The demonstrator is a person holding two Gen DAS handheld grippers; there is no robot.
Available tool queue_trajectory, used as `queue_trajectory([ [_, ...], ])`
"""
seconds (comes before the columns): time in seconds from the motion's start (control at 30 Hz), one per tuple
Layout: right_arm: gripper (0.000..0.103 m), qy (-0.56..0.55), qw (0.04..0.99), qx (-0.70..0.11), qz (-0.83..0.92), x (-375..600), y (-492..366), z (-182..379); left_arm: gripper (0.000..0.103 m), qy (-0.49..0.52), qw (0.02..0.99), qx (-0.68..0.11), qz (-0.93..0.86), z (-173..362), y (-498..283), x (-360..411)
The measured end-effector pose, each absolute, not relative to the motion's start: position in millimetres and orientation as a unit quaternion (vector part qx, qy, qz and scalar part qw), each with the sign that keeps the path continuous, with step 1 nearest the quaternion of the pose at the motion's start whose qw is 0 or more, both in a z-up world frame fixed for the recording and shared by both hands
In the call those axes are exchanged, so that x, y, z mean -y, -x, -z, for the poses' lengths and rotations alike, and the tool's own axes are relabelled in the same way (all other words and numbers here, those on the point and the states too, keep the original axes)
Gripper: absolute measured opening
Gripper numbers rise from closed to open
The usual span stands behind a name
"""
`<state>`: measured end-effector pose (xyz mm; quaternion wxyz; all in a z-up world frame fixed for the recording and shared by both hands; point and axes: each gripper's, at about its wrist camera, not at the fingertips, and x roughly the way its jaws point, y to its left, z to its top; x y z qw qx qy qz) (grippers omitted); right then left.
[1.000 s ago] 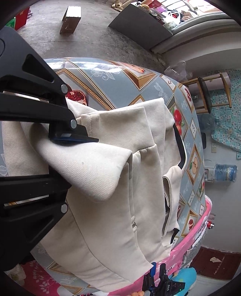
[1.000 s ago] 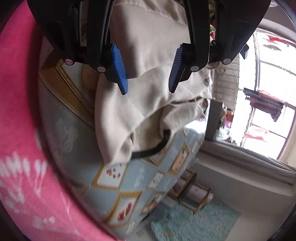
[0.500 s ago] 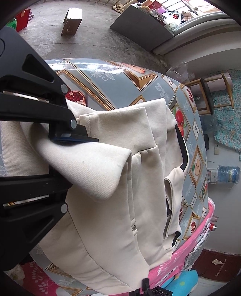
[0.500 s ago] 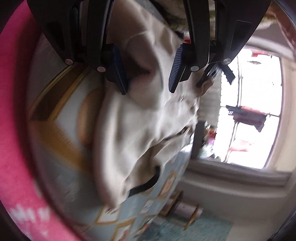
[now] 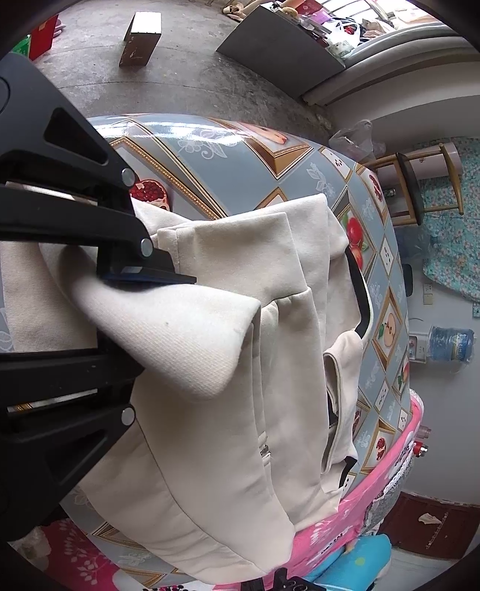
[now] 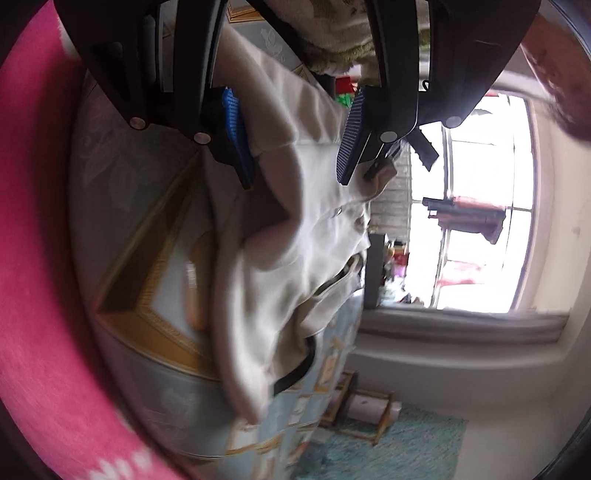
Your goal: Fold large clothes
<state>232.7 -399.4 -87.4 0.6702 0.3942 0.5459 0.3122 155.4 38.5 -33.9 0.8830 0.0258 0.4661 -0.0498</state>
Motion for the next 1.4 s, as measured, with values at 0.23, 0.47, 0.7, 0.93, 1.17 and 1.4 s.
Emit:
queue_trajectory([
  [0.23,0.045,-0.298,0.711,-0.569,-0.286,367.9,-267.2,74.6,0.011,-0.034,0.885,-0.462,0.05,34.3,-154.0,-36.6],
  [0.47,0.032,-0.186,0.747,-0.581,-0.264,338.4,-260.6,65.2,0.011,-0.025,0.878,-0.475,0.045,32.6,-159.1,-36.9],
  [0.7,0.032,-0.032,0.777,-0.595,-0.201,318.5,-234.5,53.4,0.011,-0.017,0.869,-0.493,0.041,31.5,-165.0,-37.1],
  [0.93,0.018,0.08,0.811,-0.563,-0.136,286.4,-217.3,37.9,0.011,-0.011,0.867,-0.497,0.042,30.8,-165.8,-38.7],
  [1.17,0.016,0.145,0.827,-0.539,-0.069,263.2,-202.8,42.1,0.011,-0.017,0.868,-0.495,0.043,30.2,-164.7,-37.0],
  [1.4,0.007,0.16,0.851,-0.499,-0.033,247.8,-194.6,26.3,0.011,-0.016,0.868,-0.494,0.05,29.5,-163.4,-39.0],
])
